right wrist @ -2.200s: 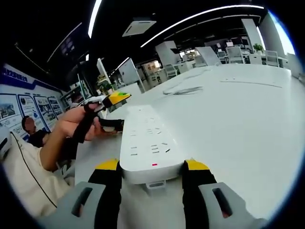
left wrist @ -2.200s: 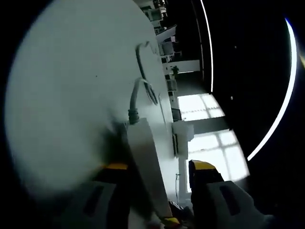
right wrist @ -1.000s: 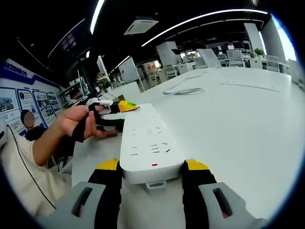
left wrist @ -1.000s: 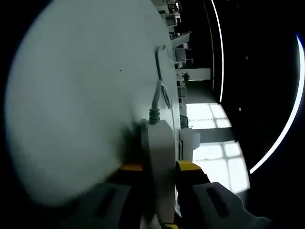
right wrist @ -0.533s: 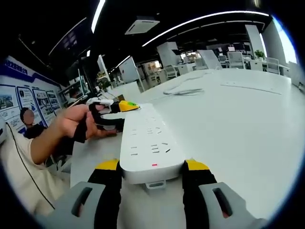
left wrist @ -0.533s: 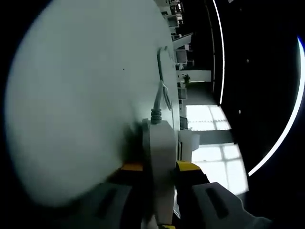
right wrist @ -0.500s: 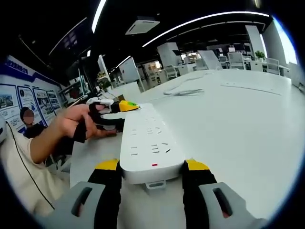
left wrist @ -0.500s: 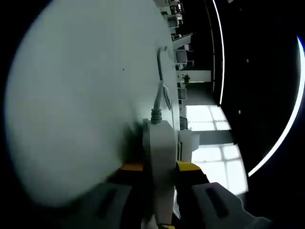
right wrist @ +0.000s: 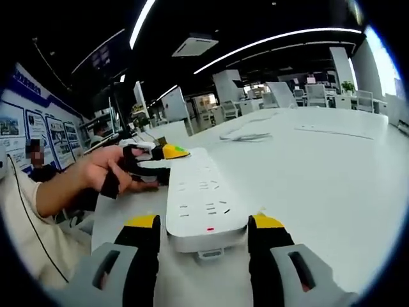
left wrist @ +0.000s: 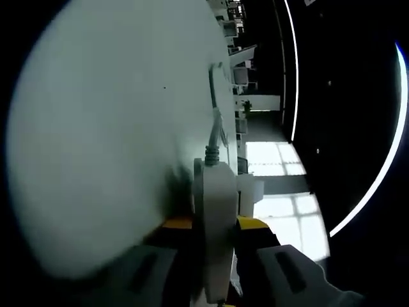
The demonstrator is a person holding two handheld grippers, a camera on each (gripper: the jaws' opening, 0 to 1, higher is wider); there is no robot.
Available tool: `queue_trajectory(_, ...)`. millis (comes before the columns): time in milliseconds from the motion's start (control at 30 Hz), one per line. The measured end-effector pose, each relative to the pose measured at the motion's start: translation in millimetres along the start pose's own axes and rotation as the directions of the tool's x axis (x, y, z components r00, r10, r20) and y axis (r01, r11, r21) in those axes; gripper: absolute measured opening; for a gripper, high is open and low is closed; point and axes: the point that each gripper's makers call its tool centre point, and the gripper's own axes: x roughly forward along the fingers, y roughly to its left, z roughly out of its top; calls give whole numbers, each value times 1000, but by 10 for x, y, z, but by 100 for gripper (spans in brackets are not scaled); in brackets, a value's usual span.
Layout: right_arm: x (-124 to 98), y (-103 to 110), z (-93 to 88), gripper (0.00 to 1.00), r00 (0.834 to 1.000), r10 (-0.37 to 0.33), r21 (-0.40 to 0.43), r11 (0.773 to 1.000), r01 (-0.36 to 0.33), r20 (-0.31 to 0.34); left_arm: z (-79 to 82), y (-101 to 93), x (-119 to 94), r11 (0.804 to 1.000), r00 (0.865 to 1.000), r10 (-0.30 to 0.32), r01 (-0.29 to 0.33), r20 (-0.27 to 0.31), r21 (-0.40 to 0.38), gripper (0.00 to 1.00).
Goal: Pick up the power strip scattered on the table, fix it on the side mounting bracket of the table, and press the switch
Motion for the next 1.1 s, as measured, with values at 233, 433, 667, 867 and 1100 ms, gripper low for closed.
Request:
queue_trajectory(233,-62,57,38,57,1000,1,-47,999,-1,13,-6,-21,16,1000,1000,-16,16,-9,4,25)
queue_trajectory(433,-181,87,88,56,998,-1,-57,998,5,64,26,-35,39,999,999,-37,37,-26,-6,25)
queue_trajectory(667,-232,134,129,58,997,7,-108,994,1,82,99,-88,36,998,997,-66,66,-26,-1,25)
queue_trajectory(867,-242,103,122,58,997,-1,-117,993,9,71,73,-86,38,998,997,-68,68,-35,-6,25)
queue_trajectory(1100,-289,128,130,58,997,-7,-122,992,16,76,45,-169,-2,996,995,-84,84,-46,-6,25)
